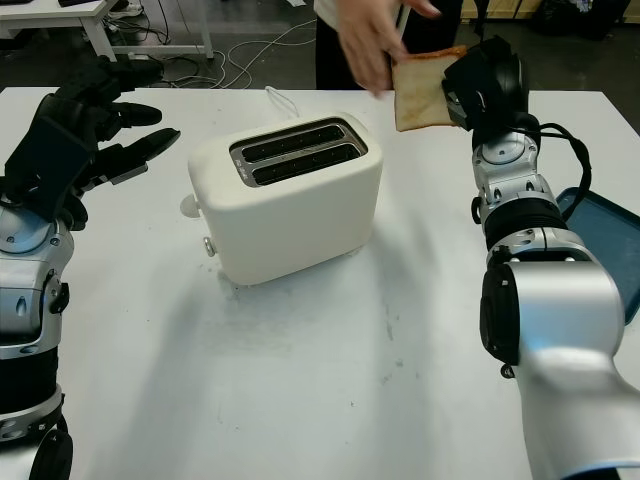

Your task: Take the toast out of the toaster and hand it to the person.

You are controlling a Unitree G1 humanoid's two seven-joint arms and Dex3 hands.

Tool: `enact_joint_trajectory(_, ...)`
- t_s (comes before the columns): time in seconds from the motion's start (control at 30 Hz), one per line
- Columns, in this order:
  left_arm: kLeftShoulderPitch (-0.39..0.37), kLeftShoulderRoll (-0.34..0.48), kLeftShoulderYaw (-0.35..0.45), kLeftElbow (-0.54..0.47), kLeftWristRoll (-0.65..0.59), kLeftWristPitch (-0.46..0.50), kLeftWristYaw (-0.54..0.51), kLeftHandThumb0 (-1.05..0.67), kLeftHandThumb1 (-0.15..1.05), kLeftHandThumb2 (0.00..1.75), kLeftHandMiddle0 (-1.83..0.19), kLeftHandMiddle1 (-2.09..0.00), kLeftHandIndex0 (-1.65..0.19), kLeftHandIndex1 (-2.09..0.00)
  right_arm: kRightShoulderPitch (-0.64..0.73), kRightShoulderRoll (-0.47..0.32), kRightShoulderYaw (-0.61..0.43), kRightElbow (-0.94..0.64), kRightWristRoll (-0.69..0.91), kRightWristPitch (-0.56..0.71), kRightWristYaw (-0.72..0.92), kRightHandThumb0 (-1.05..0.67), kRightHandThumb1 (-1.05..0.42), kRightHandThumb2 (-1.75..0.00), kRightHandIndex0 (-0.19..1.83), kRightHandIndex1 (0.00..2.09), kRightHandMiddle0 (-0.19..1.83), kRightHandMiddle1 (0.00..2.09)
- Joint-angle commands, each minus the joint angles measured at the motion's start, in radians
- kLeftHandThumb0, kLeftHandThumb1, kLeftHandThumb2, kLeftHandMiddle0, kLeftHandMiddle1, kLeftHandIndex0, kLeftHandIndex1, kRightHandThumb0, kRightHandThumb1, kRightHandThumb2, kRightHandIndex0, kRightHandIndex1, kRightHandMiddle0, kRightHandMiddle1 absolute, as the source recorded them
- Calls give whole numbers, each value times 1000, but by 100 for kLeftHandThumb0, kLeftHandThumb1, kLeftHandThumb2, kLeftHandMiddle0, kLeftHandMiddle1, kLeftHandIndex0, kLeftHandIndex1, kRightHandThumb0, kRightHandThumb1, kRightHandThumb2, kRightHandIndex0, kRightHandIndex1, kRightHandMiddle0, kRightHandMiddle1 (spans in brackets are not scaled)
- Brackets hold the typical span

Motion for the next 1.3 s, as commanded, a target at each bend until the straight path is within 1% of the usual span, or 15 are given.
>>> enact_joint_trajectory(0.0, 9, 4, 1, 0, 3, -7, 6, -38, 80, 23, -19, -101, -29, -60, 9, 0, -5, 4, 13, 0, 5, -11, -92, -42, 74, 175, 34, 175)
enact_joint_trajectory(0.13, 8, 5, 0, -2, 4, -8, 6, -37, 80, 23, -19, -101, -29, -60, 2, 5, -21, 3, 27, 11, 5, -12, -92, -41, 76, 175, 34, 175)
enact_joint_trajectory(0.33, 6, 5, 0, 0, 4, -5, 6, -37, 80, 23, -18, -101, -29, -60, -3, 5, -15, 4, 23, 27, 5, -15, -92, -41, 74, 175, 34, 175)
enact_joint_trajectory(0.5, 4, 5, 2, 0, 0, -3, 4, -37, 80, 23, -18, -102, -28, -61, 0, 4, -18, 1, 27, 11, 16, -13, -92, -41, 74, 175, 35, 175)
enact_joint_trajectory(0.7, 5, 8, -1, 1, 3, -9, 2, -38, 80, 23, -17, -102, -28, -62, -2, 8, -17, -1, 33, 12, 8, -15, -92, -40, 75, 175, 37, 175)
enact_joint_trajectory(0.9, 4, 7, -1, 2, 3, -10, 3, -37, 80, 23, -17, -103, -28, -63, -5, 7, -12, -1, 40, 18, 59, -15, -92, -44, 74, 175, 41, 175)
enact_joint_trajectory(1.0, 2, 7, -1, 0, 1, -5, 1, -37, 80, 24, -18, -104, -28, -63, -2, 5, -10, -4, 42, 5, 99, -17, -92, -40, 73, 175, 37, 175)
enact_joint_trajectory(1.03, 1, 7, -1, -1, 1, -3, 1, -36, 80, 24, -17, -104, -28, -63, -4, 3, -4, -4, 38, 7, 115, -21, -92, -39, 73, 175, 38, 175)
enact_joint_trajectory(1.07, 0, 6, -1, -3, 1, 1, 2, -36, 80, 24, -17, -104, -27, -64, -4, 0, 3, -4, 32, 5, 130, -29, -92, -38, 68, 175, 38, 172)
enact_joint_trajectory(1.1, 0, 5, 0, -4, 0, 4, 2, -35, 80, 24, -17, -104, -27, -64, -4, -4, 11, -5, 24, 2, 140, -33, -92, -38, 62, 175, 40, 164)
enact_joint_trajectory(1.13, 0, 5, 1, -5, -1, 5, 2, -35, 80, 24, -17, -105, -27, -64, -5, -8, 21, -6, 16, 2, 152, -39, -92, -37, 54, 150, 41, 136)
enact_joint_trajectory(1.17, -1, 5, 1, -4, -2, 3, 1, -35, 79, 24, -17, -105, -27, -64, -5, -12, 30, -8, 12, 2, 175, -46, -92, -38, 50, 110, 43, 94)
enact_joint_trajectory(1.2, -1, 6, 1, -3, -2, 2, 1, -35, 79, 25, -17, -105, -27, -65, -3, -18, 43, -11, 6, -9, 203, -54, -92, -41, 38, 63, 38, 49)
enact_joint_trajectory(1.23, -1, 7, 1, -2, -1, 0, 0, -35, 79, 25, -17, -105, -27, -65, 1, -23, 53, -14, 1, -23, 227, -58, -92, -45, 33, 39, 37, 29)
enact_joint_trajectory(1.27, -1, 7, 1, -2, -1, -1, 0, -36, 79, 25, -17, -105, -27, -65, 9, -33, 74, -19, -16, -60, 242, -61, -92, -47, 31, 25, 36, 17)
